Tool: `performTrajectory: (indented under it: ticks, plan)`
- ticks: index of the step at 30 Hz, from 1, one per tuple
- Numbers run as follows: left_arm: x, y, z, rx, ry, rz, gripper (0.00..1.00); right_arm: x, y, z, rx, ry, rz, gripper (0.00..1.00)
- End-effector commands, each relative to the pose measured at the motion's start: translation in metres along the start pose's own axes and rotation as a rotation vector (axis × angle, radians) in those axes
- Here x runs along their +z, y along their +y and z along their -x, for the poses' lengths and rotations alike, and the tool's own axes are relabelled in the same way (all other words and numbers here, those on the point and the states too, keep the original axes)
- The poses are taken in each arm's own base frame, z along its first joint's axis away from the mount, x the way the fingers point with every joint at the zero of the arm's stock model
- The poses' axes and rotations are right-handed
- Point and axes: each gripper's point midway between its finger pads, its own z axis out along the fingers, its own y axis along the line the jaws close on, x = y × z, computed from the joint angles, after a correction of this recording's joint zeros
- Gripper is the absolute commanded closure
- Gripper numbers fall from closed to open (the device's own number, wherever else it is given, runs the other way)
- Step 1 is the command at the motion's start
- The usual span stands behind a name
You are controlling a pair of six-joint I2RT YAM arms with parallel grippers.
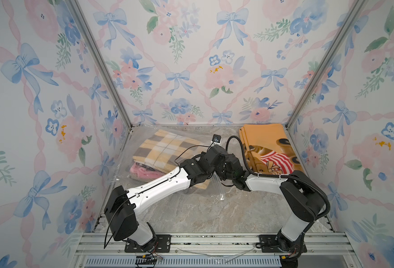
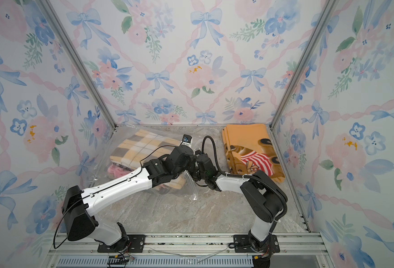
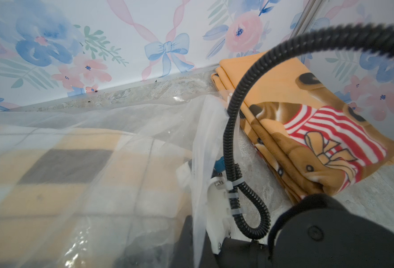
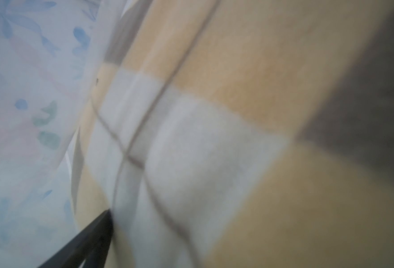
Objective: Take the blanket out of the vacuum bag
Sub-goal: Take out the blanket from the vacuum bag.
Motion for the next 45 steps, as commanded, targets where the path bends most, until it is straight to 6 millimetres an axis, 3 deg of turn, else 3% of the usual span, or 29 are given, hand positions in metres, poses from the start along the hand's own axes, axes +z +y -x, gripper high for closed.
performTrajectory:
  ticks: [1,6,8,11,13,15,18,21,24,26,28,31,34,36,39,42,45]
  plan:
    - [-0.008,-0.001,0.011,-0.003,-0.024,-0.02,1.0,0.014,0.016,0.003,0.0,-0.004,0.058,0.04]
    - [-0.009,-0.001,0.01,-0.005,-0.023,-0.022,1.0,0.023,0.029,0.012,-0.019,-0.015,0.095,0.08]
    - [-0.01,0.001,0.01,-0.009,-0.027,-0.013,1.0,0.025,0.034,0.017,-0.027,-0.025,0.104,0.15]
    - [-0.012,0.006,0.011,-0.017,-0.033,-0.001,1.0,0.023,0.041,0.022,-0.034,-0.035,0.119,0.45]
    - [-0.012,0.01,0.01,-0.019,-0.037,0.016,1.0,0.021,0.044,0.024,-0.035,-0.035,0.128,0.71]
    - [-0.011,0.016,0.01,-0.022,-0.035,0.031,1.0,0.016,0.045,0.025,-0.036,-0.041,0.131,0.86]
    - [-0.012,0.029,0.013,-0.031,-0.041,0.047,1.0,0.004,0.048,0.027,-0.046,-0.055,0.124,1.0]
    - [-0.018,0.042,0.021,-0.008,-0.042,0.004,0.98,-0.011,0.048,0.036,-0.049,-0.075,0.114,1.0]
    - [-0.03,0.058,0.027,0.035,-0.035,-0.071,0.58,-0.029,0.041,0.051,-0.049,-0.102,0.071,1.0]
    - [-0.043,0.075,0.031,0.049,-0.058,-0.075,0.4,-0.035,0.038,0.061,-0.06,-0.108,0.044,1.0]
    - [-0.056,0.097,0.031,0.034,-0.083,-0.061,0.29,-0.035,0.039,0.066,-0.076,-0.093,0.03,1.0]
    - [-0.074,0.137,0.031,-0.05,-0.12,-0.032,0.22,-0.027,0.044,0.069,-0.083,-0.064,0.04,1.0]
    - [-0.083,0.194,0.019,-0.161,-0.134,0.117,0.11,-0.02,0.049,0.067,-0.078,-0.047,0.058,1.0]
    - [-0.085,0.25,-0.002,-0.305,-0.098,0.247,0.07,-0.018,0.049,0.065,-0.076,-0.044,0.063,1.0]
    - [-0.081,0.315,-0.037,-0.552,-0.036,0.275,0.05,-0.019,0.047,0.063,-0.07,-0.042,0.059,1.0]
    - [-0.076,0.36,-0.067,-0.716,0.008,0.294,0.04,-0.023,0.045,0.062,-0.07,-0.043,0.055,1.0]
    - [-0.068,0.39,-0.091,-0.791,0.057,0.344,0.02,-0.024,0.044,0.061,-0.071,-0.044,0.055,1.0]
